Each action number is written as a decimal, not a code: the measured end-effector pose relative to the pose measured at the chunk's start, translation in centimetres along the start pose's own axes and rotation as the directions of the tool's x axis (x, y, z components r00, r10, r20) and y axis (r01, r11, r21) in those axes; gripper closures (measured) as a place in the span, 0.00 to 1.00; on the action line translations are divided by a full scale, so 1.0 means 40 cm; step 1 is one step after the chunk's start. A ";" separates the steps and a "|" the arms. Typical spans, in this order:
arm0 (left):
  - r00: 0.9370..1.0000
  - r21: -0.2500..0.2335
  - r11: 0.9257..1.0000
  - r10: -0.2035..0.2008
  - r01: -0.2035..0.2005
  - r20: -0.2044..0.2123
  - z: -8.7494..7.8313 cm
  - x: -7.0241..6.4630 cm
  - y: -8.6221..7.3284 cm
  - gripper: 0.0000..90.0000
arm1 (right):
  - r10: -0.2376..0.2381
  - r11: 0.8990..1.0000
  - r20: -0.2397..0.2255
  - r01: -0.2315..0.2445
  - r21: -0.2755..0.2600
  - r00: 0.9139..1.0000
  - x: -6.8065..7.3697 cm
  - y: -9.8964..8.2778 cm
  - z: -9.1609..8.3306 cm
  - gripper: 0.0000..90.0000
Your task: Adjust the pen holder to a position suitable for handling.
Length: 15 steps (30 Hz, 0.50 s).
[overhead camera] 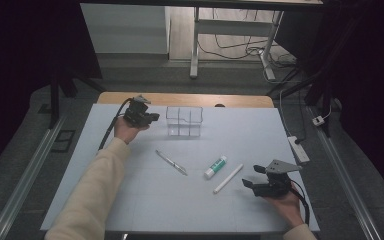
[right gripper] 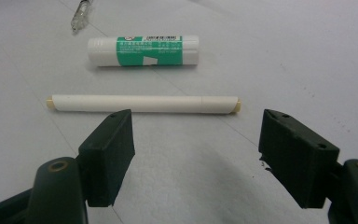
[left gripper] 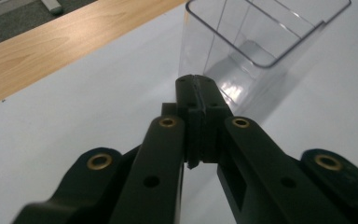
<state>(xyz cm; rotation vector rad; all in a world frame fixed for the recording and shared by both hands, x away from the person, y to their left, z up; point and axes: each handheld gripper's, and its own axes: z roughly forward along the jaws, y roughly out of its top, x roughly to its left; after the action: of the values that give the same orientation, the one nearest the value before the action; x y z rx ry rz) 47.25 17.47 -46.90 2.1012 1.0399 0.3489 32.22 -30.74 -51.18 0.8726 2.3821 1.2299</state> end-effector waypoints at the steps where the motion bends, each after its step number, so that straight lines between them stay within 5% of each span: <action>1: 1.000 0.001 1.000 0.011 -0.011 -0.003 -0.005 -0.001 -0.005 0.99 | 0.000 1.000 0.000 0.000 0.000 1.000 0.000 0.000 0.000 0.29; 9: 0.995 -0.013 0.996 0.087 -0.086 0.042 -0.057 0.000 -0.032 0.88 | 0.002 1.000 -0.003 -0.002 -0.002 1.000 0.001 -0.001 0.000 0.29; 15: 0.983 -0.036 0.990 0.143 -0.140 0.112 -0.095 -0.016 -0.050 0.71 | 0.001 1.000 0.001 -0.001 0.002 1.000 0.003 -0.001 -0.001 0.29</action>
<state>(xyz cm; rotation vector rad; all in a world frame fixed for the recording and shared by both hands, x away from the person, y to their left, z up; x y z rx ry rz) 43.69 19.69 -45.73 2.1492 0.8169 0.3061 32.11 -30.71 -51.21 0.8747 2.3832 1.2274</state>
